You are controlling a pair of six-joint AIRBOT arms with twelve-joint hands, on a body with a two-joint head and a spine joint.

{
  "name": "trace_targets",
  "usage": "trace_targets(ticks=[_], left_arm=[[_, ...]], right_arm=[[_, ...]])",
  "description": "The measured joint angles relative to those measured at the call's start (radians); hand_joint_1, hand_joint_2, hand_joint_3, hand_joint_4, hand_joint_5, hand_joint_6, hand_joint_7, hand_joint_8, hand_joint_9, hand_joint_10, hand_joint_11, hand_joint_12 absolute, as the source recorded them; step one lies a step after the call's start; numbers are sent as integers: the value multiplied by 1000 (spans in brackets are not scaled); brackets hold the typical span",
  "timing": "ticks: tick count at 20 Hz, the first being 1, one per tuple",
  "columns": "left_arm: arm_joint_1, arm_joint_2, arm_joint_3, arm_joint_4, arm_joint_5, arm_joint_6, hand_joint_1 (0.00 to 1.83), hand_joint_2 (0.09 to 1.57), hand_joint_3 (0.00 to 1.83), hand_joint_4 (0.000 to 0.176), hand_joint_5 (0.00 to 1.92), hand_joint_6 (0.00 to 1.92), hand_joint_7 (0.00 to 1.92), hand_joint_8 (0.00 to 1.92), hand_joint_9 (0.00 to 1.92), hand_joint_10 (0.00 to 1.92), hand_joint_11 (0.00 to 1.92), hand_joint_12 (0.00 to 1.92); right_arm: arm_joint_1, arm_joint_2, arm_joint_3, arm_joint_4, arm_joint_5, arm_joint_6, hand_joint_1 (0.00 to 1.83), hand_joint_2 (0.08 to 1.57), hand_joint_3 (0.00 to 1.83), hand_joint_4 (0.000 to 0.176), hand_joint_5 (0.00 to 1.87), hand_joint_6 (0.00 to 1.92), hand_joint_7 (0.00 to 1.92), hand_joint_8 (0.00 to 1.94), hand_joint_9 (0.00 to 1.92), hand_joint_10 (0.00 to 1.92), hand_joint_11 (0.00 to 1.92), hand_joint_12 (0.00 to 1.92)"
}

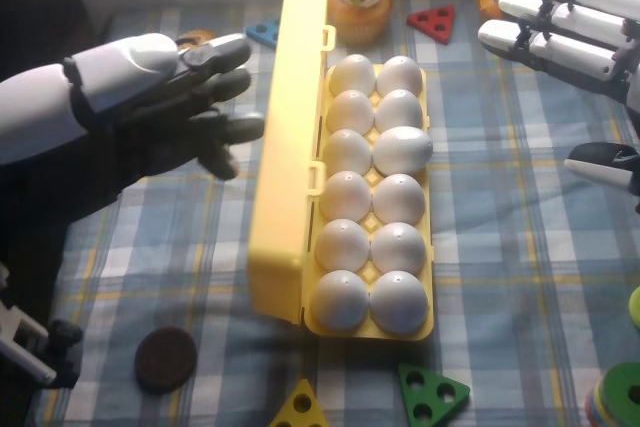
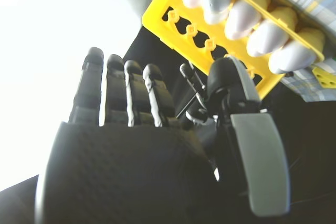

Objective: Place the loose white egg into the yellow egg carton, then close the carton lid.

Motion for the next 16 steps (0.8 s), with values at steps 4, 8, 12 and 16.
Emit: trace_targets(ticks=[4,8,12,16], left_arm=[[-77,-19,-1,79,18,8,0,1275,11,0,0,0,0,0,194,2,0,1443],[-172,-82,44,182,89,-27,0,1328,8,3,0,0,0,0,184,19,0,1458],[-254,-166,108,312,178,-114,0,1302,0,11,0,0,0,0,237,44,0,1595],[-294,-215,142,375,246,-137,0,1308,0,8,0,0,0,0,244,49,14,1628]], right_arm=[[0,0,0,3,0,0,568,1333,0,0,0,0,0,0,0,0,0,987],[0,2,-4,4,0,0,555,1337,0,0,0,0,0,0,0,0,0,1021],[0,5,-6,7,2,0,547,1346,2,0,0,0,0,0,0,0,0,1136],[-5,8,-7,12,5,0,594,1342,0,0,0,0,0,0,0,0,0,1144]])
